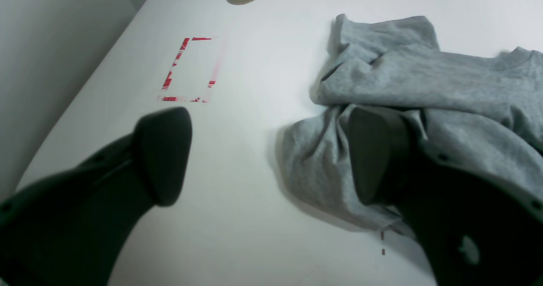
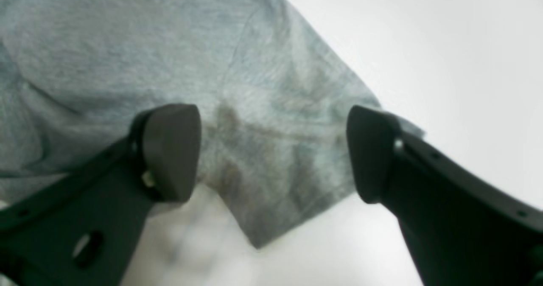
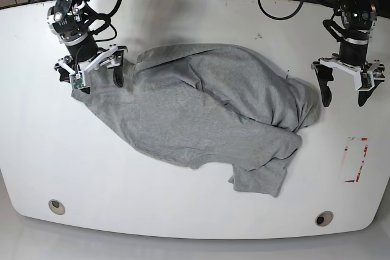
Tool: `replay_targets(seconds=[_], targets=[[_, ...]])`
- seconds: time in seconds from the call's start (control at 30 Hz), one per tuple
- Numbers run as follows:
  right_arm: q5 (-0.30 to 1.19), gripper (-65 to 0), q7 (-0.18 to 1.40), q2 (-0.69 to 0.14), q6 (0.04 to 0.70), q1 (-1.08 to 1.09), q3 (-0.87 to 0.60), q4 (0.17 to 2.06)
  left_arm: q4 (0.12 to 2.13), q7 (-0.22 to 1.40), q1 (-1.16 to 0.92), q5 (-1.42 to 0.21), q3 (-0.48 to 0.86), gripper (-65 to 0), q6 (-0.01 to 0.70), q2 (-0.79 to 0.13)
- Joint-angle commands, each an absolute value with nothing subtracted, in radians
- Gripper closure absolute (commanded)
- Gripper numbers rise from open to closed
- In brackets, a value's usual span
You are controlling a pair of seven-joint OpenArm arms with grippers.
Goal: Fold the T-shirt properly
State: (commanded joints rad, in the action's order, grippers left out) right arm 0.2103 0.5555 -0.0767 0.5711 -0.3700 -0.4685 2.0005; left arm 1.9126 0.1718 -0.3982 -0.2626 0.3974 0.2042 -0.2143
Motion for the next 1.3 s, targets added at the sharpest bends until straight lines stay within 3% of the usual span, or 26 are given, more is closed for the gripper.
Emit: replay_targets(seconds=[0.3, 0.83, 1.3], targets=[[0.217, -45.3, 0.549, -0.069, 0.566, -0.414, -0.473, 1.995, 1.91, 0.172, -0.386, -0.261, 0.394, -55.3, 0.203, -0.217], [0.216, -43.8, 0.486, -0.17, 0.559, -0.384, -0.473, 1.81, 1.903, 0.176, -0.383, -0.258, 0.397, -55.4, 0.206, -0.218], [0.22, -43.0, 0.492, -0.179, 0.572, -0.361, -0.495, 1.751, 1.894, 0.173, -0.378, -0.26, 0.392, -55.5, 0.209, -0.218]])
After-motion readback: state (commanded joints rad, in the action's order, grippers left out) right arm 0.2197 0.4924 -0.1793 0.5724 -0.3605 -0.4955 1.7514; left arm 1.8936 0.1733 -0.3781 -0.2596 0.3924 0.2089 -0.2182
